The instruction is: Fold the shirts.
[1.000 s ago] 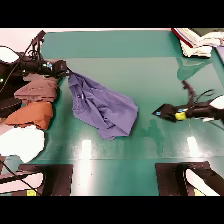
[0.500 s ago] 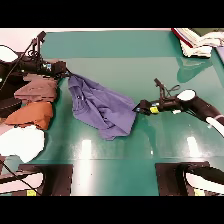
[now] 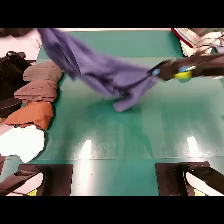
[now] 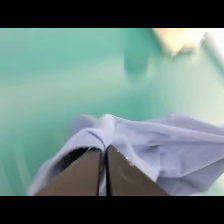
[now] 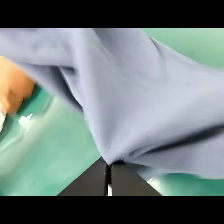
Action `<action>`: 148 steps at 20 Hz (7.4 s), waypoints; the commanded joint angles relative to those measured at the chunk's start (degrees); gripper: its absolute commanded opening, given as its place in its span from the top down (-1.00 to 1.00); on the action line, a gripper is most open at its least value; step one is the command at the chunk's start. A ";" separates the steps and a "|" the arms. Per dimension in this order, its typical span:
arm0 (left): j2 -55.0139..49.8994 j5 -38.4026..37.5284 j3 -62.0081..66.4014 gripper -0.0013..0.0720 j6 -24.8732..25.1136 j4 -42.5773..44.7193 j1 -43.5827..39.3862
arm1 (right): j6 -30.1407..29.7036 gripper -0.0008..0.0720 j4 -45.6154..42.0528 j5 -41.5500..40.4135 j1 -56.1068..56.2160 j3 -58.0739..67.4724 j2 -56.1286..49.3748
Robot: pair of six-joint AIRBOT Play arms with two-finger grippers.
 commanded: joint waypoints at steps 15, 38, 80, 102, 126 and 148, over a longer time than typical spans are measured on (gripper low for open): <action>-4.70 -5.40 -4.44 0.91 0.17 0.20 0.07 | 17.09 0.93 -16.09 10.47 -1.49 5.53 -11.21; -3.96 2.03 -68.06 -0.49 -2.19 7.67 4.90 | 11.96 0.07 -11.47 6.54 -5.09 -15.19 -0.52; 16.70 1.81 14.93 0.91 -4.39 8.15 4.90 | 3.32 0.93 -5.66 9.42 -30.10 23.28 17.29; -31.12 1.51 -11.50 0.91 -6.71 7.43 1.36 | 7.28 0.94 -17.46 13.22 -16.57 15.65 -35.76; -18.14 -8.17 -30.12 -0.49 -7.87 23.43 1.14 | 6.05 0.01 -25.57 17.16 -18.14 2.23 -24.17; 6.60 1.42 -78.71 0.79 -3.89 -2.86 0.96 | 5.95 0.01 -20.33 13.25 -20.41 -16.31 -6.75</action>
